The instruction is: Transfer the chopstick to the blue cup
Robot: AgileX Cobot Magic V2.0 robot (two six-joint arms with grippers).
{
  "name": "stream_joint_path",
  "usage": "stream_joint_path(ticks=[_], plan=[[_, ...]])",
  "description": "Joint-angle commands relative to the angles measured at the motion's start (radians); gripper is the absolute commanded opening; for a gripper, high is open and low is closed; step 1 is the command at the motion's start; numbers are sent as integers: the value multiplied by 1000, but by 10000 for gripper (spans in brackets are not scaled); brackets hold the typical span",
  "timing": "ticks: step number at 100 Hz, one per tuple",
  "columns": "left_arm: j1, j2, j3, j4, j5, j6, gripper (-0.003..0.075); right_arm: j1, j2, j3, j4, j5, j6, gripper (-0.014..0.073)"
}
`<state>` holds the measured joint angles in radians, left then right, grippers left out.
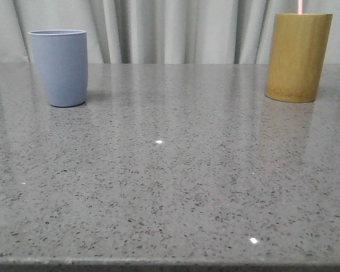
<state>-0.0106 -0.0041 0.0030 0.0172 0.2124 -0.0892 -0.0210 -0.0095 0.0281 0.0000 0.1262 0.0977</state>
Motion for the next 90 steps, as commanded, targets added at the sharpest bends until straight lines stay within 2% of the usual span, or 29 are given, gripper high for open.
stream_joint_path(ticks=[1,65,90], plan=[[0,-33,8,2,-85,-1,-19,-5,-22,0,-6,-84,-3,-62],[0,-33,8,2,-134,-1,-19,-5,-22,0,-6,-85,-3,-62],[0,-33,8,2,-198,-1,-19,-5,-22,0,-6,-174,-3,-62]])
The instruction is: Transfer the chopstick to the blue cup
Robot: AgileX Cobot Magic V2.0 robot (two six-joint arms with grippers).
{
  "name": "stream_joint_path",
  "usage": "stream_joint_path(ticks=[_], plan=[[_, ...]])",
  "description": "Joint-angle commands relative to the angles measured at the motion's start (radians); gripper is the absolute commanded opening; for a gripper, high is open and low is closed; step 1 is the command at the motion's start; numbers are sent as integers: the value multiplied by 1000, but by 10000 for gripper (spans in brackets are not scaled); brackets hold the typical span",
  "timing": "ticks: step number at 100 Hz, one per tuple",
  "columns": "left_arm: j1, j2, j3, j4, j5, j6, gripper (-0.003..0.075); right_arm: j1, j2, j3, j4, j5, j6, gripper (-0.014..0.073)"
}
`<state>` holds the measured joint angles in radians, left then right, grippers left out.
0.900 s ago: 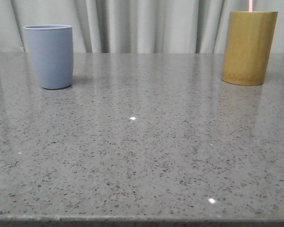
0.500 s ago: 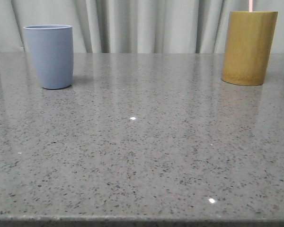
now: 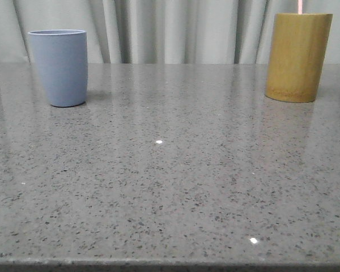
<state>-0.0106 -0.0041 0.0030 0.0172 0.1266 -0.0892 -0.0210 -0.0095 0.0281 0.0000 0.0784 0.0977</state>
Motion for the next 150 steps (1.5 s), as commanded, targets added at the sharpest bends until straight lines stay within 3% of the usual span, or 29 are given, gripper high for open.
stream_joint_path(ticks=[1,33,60,120,127,135,150], plan=[[0,-33,8,2,-114,-1,-19,-5,-22,0,-6,-129,-3,-62],[0,-33,-16,-76,-114,-1,-19,-4,-22,-29,-6,-118,-3,-62],[0,30,-233,-76,84,-1,-19,-4,71,-239,-6,168,-3,-62],[-1,567,-714,-76,221,-1,-13,-4,533,-717,0,381,-4,-57],[-1,630,-755,-76,226,-1,19,-4,574,-745,0,381,-4,-46],[-1,697,-796,-78,245,-1,110,-4,608,-774,0,380,-4,17],[-1,777,-850,-84,247,-1,322,-4,657,-820,0,380,-4,252]])
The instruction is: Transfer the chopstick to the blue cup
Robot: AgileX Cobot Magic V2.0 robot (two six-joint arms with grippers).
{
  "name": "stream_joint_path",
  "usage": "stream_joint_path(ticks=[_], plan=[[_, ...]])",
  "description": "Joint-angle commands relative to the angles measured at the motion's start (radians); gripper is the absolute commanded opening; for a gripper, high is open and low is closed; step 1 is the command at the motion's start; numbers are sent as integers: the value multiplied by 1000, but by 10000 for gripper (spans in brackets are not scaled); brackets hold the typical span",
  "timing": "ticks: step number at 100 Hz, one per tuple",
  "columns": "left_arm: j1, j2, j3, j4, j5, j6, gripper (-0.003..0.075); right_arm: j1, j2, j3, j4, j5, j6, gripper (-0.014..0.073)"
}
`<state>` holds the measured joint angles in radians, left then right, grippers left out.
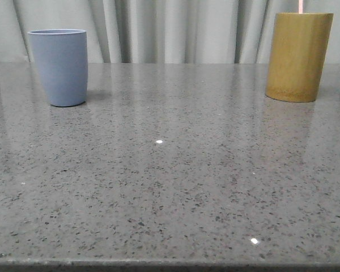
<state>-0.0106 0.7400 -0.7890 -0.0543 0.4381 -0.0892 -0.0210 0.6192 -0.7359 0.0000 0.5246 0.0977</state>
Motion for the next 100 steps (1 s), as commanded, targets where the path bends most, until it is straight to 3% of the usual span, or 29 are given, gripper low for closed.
stream_joint_path(ticks=[1,14,59,80,100], plan=[[-1,36,-61,-13,-65,-1,339,-4,30,-57,0,-66,-4,262],[-1,66,-70,-13,-71,-1,414,-4,44,-76,0,-71,-4,381],[-1,92,-74,-19,-60,-1,410,-4,44,-73,0,-120,-4,381],[-1,196,-208,-19,109,13,410,-4,46,-73,0,-122,-4,381],[-9,361,-386,-105,238,125,410,-4,46,-73,0,-125,-4,381]])
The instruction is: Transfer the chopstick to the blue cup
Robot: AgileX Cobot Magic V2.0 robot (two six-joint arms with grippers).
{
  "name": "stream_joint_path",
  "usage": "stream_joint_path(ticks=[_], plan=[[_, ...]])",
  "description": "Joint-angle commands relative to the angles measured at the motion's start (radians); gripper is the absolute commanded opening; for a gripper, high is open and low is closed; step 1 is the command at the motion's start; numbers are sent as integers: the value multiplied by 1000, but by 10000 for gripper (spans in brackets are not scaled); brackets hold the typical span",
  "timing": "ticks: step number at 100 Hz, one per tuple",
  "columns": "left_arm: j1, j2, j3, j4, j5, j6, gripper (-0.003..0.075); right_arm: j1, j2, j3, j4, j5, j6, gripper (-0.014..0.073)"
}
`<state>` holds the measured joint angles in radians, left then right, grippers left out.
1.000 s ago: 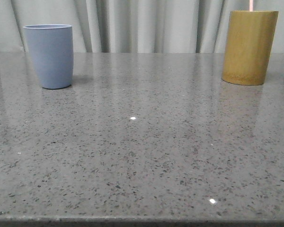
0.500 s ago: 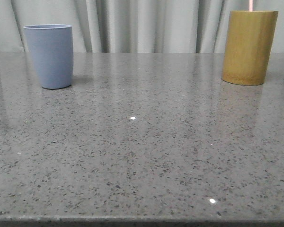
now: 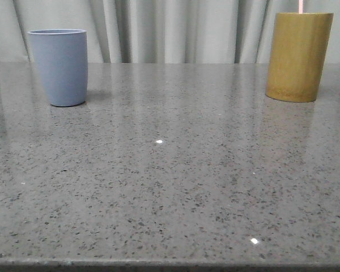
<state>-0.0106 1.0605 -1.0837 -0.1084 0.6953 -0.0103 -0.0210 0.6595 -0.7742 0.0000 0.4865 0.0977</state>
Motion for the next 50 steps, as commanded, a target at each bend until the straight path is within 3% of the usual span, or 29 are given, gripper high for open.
stream_joint_path(ticks=[1,50], plan=[[-11,46,-104,-53,-14,50,410,-4,5,-34,0,-87,-4,381],[-157,439,-520,-56,270,60,410,-4,5,-34,0,-87,-4,381]])
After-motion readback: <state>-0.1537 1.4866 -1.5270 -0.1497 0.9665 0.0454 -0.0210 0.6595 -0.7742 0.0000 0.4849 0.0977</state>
